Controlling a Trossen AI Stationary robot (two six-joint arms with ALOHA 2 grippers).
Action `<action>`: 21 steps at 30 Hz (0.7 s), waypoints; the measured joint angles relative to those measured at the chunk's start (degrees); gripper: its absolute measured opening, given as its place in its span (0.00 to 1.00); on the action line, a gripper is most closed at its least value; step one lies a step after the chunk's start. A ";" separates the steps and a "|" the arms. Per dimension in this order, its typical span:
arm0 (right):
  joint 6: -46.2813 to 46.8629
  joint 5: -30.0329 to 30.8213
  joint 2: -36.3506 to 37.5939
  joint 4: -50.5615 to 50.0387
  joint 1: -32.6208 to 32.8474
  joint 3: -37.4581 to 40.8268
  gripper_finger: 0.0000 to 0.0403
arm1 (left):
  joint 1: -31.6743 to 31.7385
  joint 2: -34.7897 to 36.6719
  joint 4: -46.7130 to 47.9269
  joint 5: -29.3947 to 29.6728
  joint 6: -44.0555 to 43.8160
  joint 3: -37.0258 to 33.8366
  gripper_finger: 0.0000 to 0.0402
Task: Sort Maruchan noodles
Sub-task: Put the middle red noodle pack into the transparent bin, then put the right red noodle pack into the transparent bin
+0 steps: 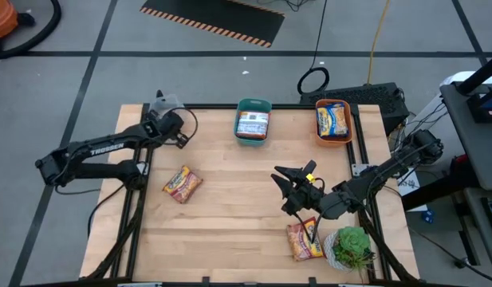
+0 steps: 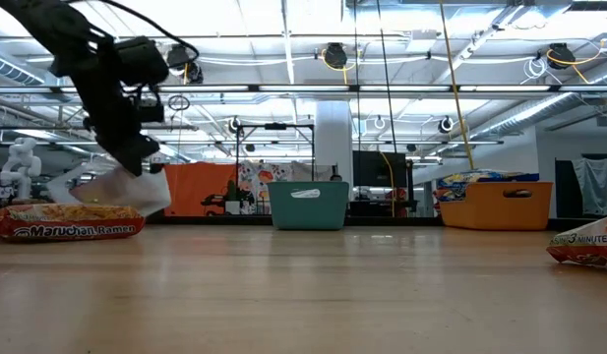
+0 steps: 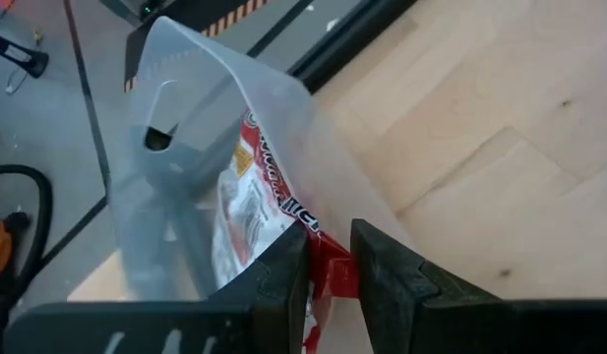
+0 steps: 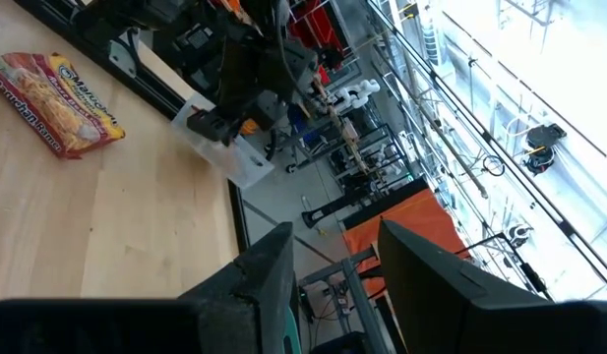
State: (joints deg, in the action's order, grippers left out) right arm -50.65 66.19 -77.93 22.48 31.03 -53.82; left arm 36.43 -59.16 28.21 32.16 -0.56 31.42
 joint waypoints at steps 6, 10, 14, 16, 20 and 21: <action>0.27 -0.06 0.00 0.00 -0.09 0.00 0.36 | 0.02 5.04 3.06 -1.33 -1.49 -0.04 0.20; 0.32 -0.11 0.00 0.00 -0.09 0.00 0.36 | 0.02 5.38 3.14 -2.26 -3.31 -0.04 0.20; 0.41 -0.13 0.00 0.03 -0.09 0.00 0.36 | -0.04 5.40 3.07 -4.51 -6.56 -0.04 0.22; 0.38 -0.17 0.00 0.65 -0.09 0.00 0.36 | -0.04 5.40 3.02 -5.54 -7.56 -0.04 0.26; 0.22 -0.31 0.00 2.31 -0.09 0.00 0.36 | -0.04 5.40 3.41 -6.06 -8.59 -0.02 0.35; 0.01 -0.36 0.00 2.64 -0.09 0.00 0.36 | -0.04 5.40 3.42 -6.08 -8.59 -0.02 0.37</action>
State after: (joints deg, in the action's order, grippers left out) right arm -50.64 65.83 -77.93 25.12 30.94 -53.82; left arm 36.38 -53.76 31.64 26.09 -9.15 31.40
